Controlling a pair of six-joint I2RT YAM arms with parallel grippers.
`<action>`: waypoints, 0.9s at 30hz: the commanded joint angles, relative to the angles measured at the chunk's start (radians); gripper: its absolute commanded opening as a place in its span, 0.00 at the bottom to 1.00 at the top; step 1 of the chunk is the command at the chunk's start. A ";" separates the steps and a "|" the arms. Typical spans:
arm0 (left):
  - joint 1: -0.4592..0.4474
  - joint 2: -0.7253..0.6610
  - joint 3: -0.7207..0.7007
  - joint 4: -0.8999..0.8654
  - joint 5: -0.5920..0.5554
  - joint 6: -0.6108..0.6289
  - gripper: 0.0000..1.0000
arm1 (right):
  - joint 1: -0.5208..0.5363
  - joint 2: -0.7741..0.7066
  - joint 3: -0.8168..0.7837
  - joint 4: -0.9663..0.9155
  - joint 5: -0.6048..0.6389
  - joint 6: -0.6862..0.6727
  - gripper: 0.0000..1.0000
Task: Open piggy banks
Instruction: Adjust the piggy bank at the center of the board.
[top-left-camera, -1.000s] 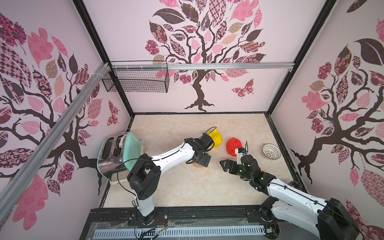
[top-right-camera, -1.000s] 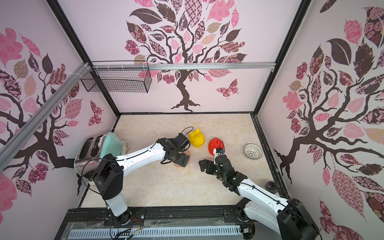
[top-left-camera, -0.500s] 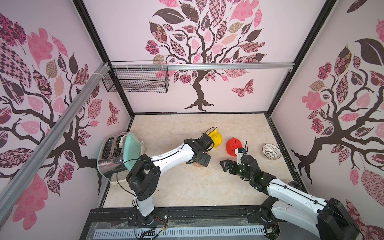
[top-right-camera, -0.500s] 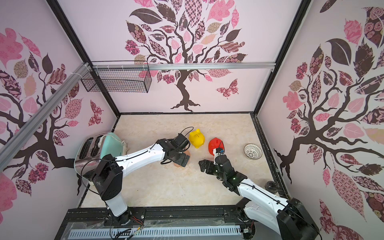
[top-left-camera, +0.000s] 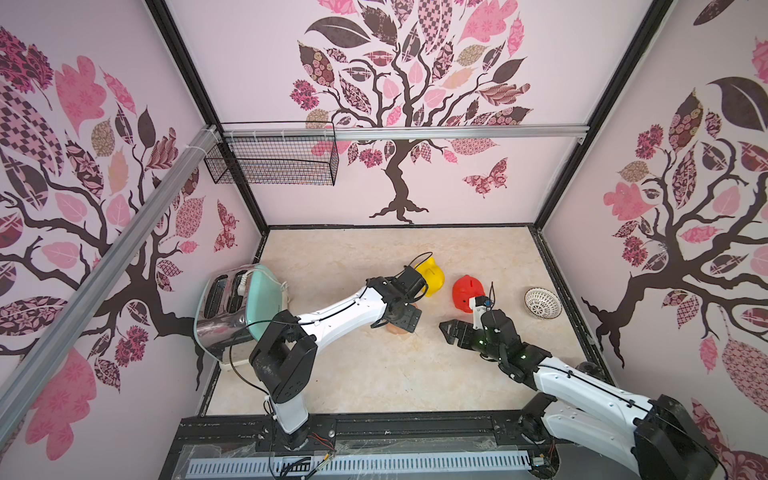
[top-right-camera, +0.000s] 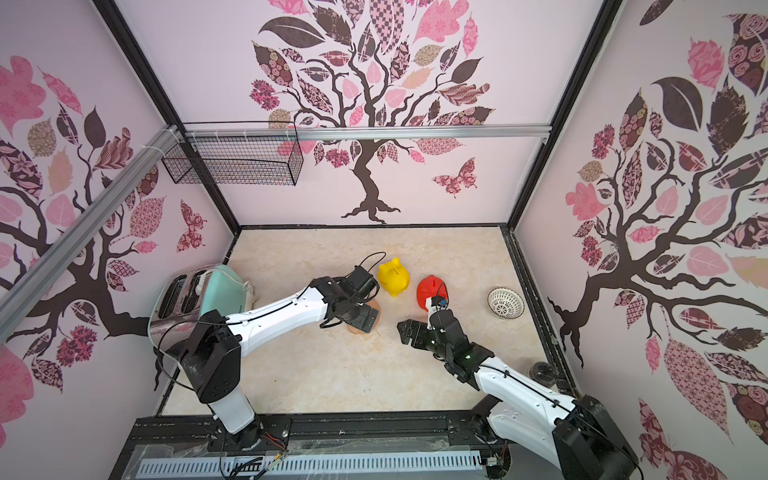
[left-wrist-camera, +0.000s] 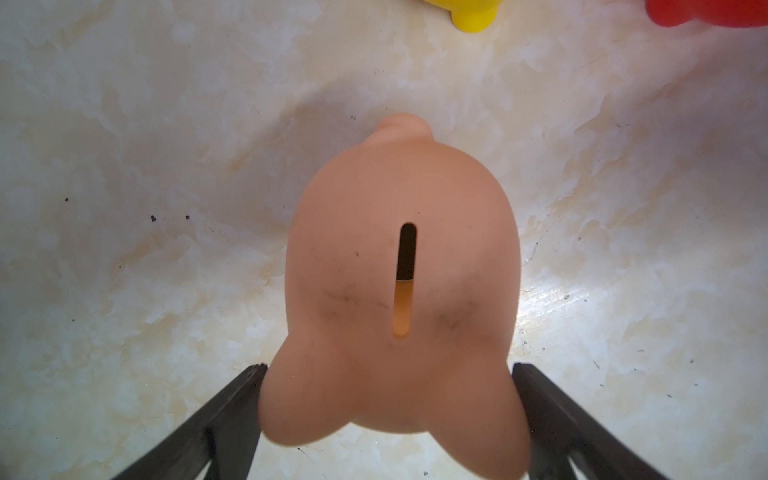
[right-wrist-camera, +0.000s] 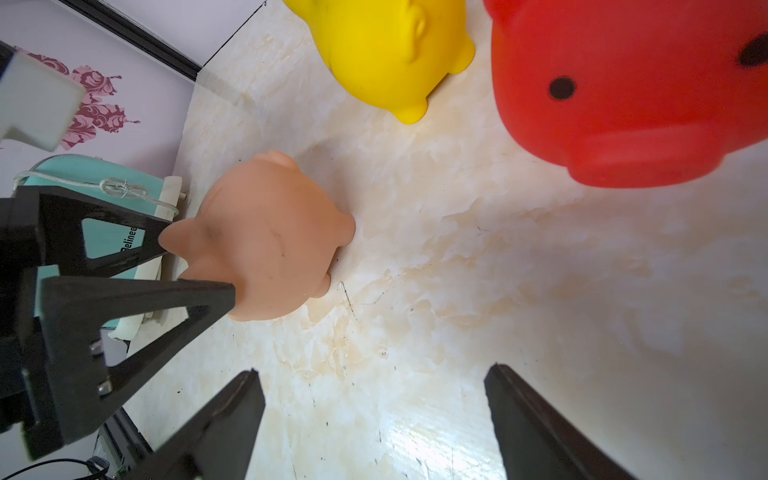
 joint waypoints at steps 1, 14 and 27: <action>-0.001 0.019 0.012 0.005 -0.007 0.002 0.97 | -0.005 -0.015 0.013 -0.024 0.002 -0.012 0.90; 0.001 0.037 0.015 0.017 -0.001 0.006 0.96 | -0.005 -0.023 0.015 -0.031 0.006 -0.014 0.90; 0.007 0.046 0.018 0.019 0.001 0.012 0.91 | -0.005 -0.026 0.016 -0.035 0.009 -0.015 0.89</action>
